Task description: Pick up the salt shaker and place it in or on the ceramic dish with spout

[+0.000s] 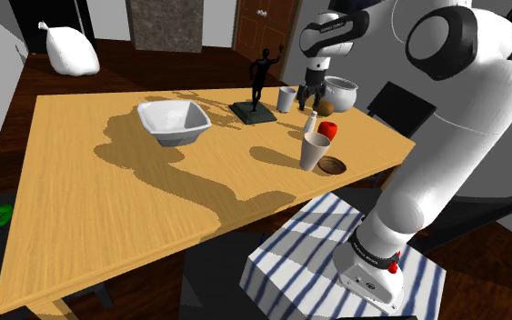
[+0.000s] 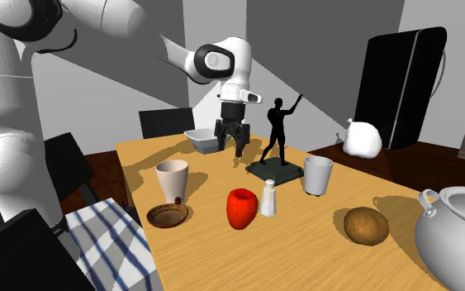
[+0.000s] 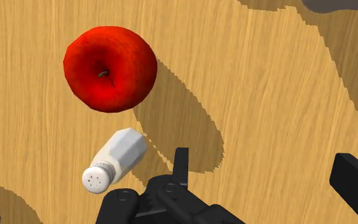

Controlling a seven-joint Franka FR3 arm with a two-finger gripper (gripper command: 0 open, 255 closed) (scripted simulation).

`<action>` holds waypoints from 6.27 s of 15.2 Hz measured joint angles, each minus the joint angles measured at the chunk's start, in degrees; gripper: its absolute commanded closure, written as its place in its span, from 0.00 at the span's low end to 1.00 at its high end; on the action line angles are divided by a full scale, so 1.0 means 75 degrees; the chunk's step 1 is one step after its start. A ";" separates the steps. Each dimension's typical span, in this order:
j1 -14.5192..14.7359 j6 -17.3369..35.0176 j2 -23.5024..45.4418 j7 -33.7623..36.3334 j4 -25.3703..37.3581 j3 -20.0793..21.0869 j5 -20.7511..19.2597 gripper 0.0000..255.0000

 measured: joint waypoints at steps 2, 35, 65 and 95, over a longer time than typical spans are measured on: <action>-0.0150 -0.0027 0.0559 -0.0197 0.0480 -0.0090 0.0075 0.00; -0.1302 -0.0015 0.3958 -0.1021 0.3374 -0.0245 0.0585 1.00; -0.0924 -0.1538 0.2273 -0.1023 0.3285 -0.0501 0.0050 1.00; -0.0171 -0.0215 -0.4261 0.1529 -0.4611 0.0108 -0.2209 1.00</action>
